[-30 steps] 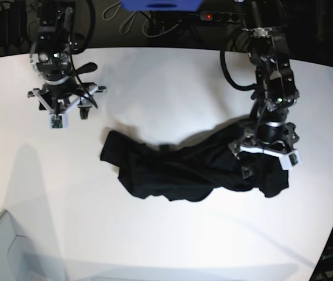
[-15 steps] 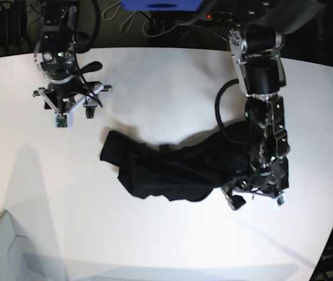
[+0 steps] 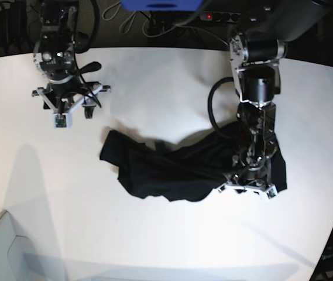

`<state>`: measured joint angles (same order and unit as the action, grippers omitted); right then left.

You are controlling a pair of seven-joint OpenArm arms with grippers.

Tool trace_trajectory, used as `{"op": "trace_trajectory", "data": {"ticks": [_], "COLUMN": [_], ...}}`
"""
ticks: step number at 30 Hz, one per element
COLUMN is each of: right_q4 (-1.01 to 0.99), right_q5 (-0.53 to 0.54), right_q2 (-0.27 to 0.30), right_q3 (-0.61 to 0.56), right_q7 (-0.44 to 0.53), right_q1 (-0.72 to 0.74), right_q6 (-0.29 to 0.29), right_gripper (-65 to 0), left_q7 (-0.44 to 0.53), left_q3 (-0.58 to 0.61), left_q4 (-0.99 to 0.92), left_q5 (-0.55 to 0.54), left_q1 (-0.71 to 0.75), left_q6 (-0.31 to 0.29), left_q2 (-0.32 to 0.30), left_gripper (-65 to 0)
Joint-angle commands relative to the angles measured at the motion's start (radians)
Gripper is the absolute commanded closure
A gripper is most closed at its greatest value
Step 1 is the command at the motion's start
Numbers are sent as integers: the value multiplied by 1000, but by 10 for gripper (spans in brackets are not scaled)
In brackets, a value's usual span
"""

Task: Layout the t-shirt on the table in an organized manner, then fold the t-shirt properly
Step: 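Lift the black t-shirt with the left gripper and drag it across the table, then move the right gripper to the shirt edge and grasp it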

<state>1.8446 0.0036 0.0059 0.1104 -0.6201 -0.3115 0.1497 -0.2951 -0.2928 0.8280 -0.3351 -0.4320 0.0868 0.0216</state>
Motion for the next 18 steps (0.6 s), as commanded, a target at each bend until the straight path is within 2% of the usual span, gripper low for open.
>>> {"op": "trace_trajectory", "data": {"ticks": [1, 2, 3, 5, 8, 10, 16, 18], "right_q4": [16, 16, 16, 7, -20, -39, -6, 7], "right_q5": [2, 2, 2, 2, 2, 2, 2, 2], "right_q2": [6, 6, 6, 6, 7, 7, 9, 9], "right_q3": [1, 1, 1, 1, 1, 1, -7, -44], "right_q7": [22, 22, 22, 24, 24, 24, 26, 24], "right_q1": [4, 4, 4, 5, 24, 33, 30, 31], "right_q6": [0, 0, 0, 0, 0, 0, 1, 1], "right_gripper": [-352, -352, -352, -352, -352, -352, -350, -351], "left_q7": [15, 10, 7, 7, 6, 1, -157, -189], "left_q3": [0, 0, 0, 0, 8, 10, 7, 7], "left_q4": [15, 21, 29, 72, 187, 271, 589, 703], "left_q5": [-6, -8, -12, -55, -140, -167, -224, -229], "left_q1": [-31, -31, -29, -24, 14, 23, 124, 167], "left_q6": [1, 3, 3, 3, 3, 3, 3, 3], "left_q2": [1, 1, 5, 7, 2, 2, 1, 1], "left_gripper": [-65, 0, 0, -47, 0, -6, -3, -3]}}
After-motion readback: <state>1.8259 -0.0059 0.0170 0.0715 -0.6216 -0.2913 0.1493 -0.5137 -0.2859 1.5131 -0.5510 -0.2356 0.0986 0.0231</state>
